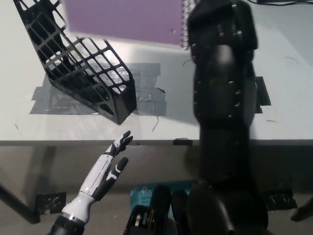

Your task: A shelf with a book inside it is placed on the center of the desk infront of the robot. The robot uses its right hand to grab the book, take it out and hand it to a person.

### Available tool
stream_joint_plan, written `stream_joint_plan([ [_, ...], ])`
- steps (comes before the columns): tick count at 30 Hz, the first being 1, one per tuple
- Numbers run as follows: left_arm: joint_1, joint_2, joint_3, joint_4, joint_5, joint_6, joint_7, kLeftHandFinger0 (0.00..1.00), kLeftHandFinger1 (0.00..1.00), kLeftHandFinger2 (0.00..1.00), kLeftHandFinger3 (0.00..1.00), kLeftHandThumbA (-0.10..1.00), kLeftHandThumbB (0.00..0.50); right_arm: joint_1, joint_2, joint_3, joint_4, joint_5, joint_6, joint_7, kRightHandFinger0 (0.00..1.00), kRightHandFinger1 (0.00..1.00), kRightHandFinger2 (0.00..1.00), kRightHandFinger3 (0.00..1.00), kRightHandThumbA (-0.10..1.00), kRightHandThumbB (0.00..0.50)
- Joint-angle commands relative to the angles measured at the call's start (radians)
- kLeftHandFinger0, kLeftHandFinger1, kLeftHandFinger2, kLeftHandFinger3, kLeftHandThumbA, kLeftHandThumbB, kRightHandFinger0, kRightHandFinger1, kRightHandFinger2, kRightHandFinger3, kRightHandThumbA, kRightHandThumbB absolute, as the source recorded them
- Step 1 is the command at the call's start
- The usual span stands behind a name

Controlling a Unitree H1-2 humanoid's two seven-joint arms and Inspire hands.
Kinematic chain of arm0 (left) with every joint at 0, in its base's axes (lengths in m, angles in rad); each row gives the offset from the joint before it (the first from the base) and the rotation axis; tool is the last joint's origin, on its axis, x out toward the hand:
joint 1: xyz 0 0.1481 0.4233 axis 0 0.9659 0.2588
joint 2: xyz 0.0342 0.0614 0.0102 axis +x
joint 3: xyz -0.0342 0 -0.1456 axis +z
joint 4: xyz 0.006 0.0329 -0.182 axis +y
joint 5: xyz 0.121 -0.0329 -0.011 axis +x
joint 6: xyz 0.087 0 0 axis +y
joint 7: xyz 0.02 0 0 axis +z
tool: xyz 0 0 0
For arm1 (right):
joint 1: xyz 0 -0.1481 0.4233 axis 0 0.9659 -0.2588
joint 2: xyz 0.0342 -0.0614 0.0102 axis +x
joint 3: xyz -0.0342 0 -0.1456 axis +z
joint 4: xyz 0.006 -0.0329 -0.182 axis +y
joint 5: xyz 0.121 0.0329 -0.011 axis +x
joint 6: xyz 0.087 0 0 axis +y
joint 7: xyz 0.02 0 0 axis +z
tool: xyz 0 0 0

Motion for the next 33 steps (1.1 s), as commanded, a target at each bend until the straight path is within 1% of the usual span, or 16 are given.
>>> stream_joint_plan([
  [1,-0.003,0.012,-0.002,-0.023,0.003,-0.008,-0.001,1.0,1.0,1.0,1.0,1.0,0.335,-0.077,-0.031,-0.108,-0.09,0.247,0.039,-0.086,0.0,0.36,0.74,1.0,-0.1,0.031],
  [2,-0.001,0.011,-0.002,-0.023,0.007,-0.004,0.0,1.0,1.0,1.0,1.0,1.0,0.351,-0.063,-0.046,-0.12,-0.088,0.263,0.051,-0.074,0.0,0.4,0.74,1.0,-0.1,0.003],
  [3,-0.001,0.011,-0.003,-0.024,0.01,-0.002,0.001,1.0,1.0,1.0,1.0,1.0,0.353,-0.058,-0.052,-0.123,-0.087,0.269,0.055,-0.068,0.0,0.4,0.74,1.0,-0.1,0.001],
  [4,0.0,0.011,-0.003,-0.024,0.014,-0.003,0.003,1.0,1.0,1.0,1.0,1.0,0.352,-0.051,-0.057,-0.13,-0.086,0.278,0.057,-0.064,0.0,0.4,0.74,1.0,-0.1,0.011],
  [5,0.003,0.011,-0.003,-0.025,0.017,-0.009,0.006,1.0,1.0,1.0,1.0,1.0,0.349,-0.037,-0.064,-0.152,-0.087,0.297,0.058,-0.073,0.0,0.35,0.66,1.0,-0.1,0.017],
  [8,0.01,0.009,-0.002,-0.031,0.018,-0.005,0.007,1.0,1.0,1.0,1.0,1.0,0.347,-0.008,-0.084,-0.187,-0.081,0.33,0.068,-0.088,0.0,0.31,0.61,1.0,-0.1,0.029],
  [10,0.015,0.009,0.0,-0.034,0.017,-0.003,0.008,1.0,1.0,1.0,1.0,1.0,0.344,0.008,-0.094,-0.217,-0.076,0.358,0.068,-0.114,0.0,0.3,0.63,1.0,-0.1,0.029],
  [12,0.021,0.012,0.005,-0.039,0.017,-0.002,0.01,1.0,1.0,1.0,1.0,1.0,0.34,0.017,-0.095,-0.244,-0.063,0.391,0.06,-0.122,0.0,0.28,0.63,1.0,-0.1,0.004],
  [14,0.024,0.012,0.006,-0.038,0.017,-0.003,0.011,1.0,1.0,1.0,1.0,1.0,0.333,0.031,-0.1,-0.262,-0.051,0.411,0.058,-0.127,0.0,0.27,0.64,1.0,-0.1,0.0],
  [19,0.035,0.009,0.007,-0.042,0.019,-0.001,0.014,1.0,1.0,1.0,1.0,1.0,0.329,0.095,-0.105,-0.264,0.0,0.39,0.042,-0.106,0.0,0.28,0.64,1.0,-0.1,0.0],
  [22,0.041,0.005,0.007,-0.044,0.016,0.0,0.014,1.0,1.0,1.0,1.0,1.0,0.335,0.127,-0.107,-0.252,0.028,0.369,0.034,-0.104,0.0,0.26,0.64,1.0,-0.1,0.0],
  [24,0.05,0.002,0.007,-0.048,0.013,0.002,0.014,1.0,1.0,1.0,1.0,1.0,0.342,0.164,-0.098,-0.257,0.087,0.36,0.017,-0.11,0.0,0.23,0.61,1.0,-0.1,0.0],
  [26,0.051,0.001,0.007,-0.048,0.012,0.003,0.014,1.0,1.0,1.0,1.0,1.0,0.343,0.178,-0.095,-0.256,0.129,0.347,-0.005,-0.108,0.0,0.22,0.61,1.0,-0.1,0.0],
  [29,0.051,0.001,0.007,-0.049,0.012,0.0,0.013,1.0,1.0,1.0,1.0,1.0,0.34,0.202,-0.1,-0.253,0.21,0.335,-0.038,-0.081,0.0,0.22,0.57,1.0,-0.1,0.0],
  [32,0.054,0.001,0.007,-0.049,0.008,-0.002,0.012,1.0,1.0,1.0,1.0,1.0,0.345,0.217,-0.099,-0.259,0.279,0.344,-0.054,-0.061,0.0,0.17,0.53,1.0,-0.1,0.002],
  [33,0.056,0.001,0.006,-0.048,0.012,-0.006,0.014,1.0,1.0,1.0,1.0,1.0,0.338,0.227,-0.097,-0.26,0.322,0.343,-0.062,-0.052,0.0,0.17,0.53,1.0,-0.1,0.008],
])
